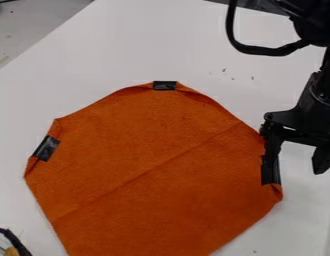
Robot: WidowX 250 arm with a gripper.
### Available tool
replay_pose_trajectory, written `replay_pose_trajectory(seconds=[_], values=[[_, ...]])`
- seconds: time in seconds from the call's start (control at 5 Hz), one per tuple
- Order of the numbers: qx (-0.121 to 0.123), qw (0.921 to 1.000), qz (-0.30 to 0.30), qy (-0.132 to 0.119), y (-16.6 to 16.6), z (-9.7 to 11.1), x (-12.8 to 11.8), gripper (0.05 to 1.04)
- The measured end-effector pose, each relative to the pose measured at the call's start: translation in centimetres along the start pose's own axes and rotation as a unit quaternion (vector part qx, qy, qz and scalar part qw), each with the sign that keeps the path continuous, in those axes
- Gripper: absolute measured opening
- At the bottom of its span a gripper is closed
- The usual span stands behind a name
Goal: Fold the cloth from top left to middle
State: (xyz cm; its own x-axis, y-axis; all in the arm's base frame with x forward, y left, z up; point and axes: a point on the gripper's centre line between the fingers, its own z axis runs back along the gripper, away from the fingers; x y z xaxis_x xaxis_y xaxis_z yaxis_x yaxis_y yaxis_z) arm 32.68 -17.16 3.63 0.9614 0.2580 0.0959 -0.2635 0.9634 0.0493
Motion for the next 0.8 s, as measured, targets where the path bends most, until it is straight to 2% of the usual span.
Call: replay_pose_trajectory(seconds=[0.2, 0.4, 0.6, 0.8], values=[[0.013, 0.9998, -0.003, 0.013, 0.2, -1.2, -0.4, 1.0], [0.031, 0.9994, -0.005, 0.016, 1.9, -1.9, 0.0, 1.0], [0.05, 0.9987, -0.001, 0.01, 4.0, -1.9, 1.7, 1.0], [0.056, 0.9982, 0.003, -0.019, 6.1, -0.9, 4.6, 1.0]])
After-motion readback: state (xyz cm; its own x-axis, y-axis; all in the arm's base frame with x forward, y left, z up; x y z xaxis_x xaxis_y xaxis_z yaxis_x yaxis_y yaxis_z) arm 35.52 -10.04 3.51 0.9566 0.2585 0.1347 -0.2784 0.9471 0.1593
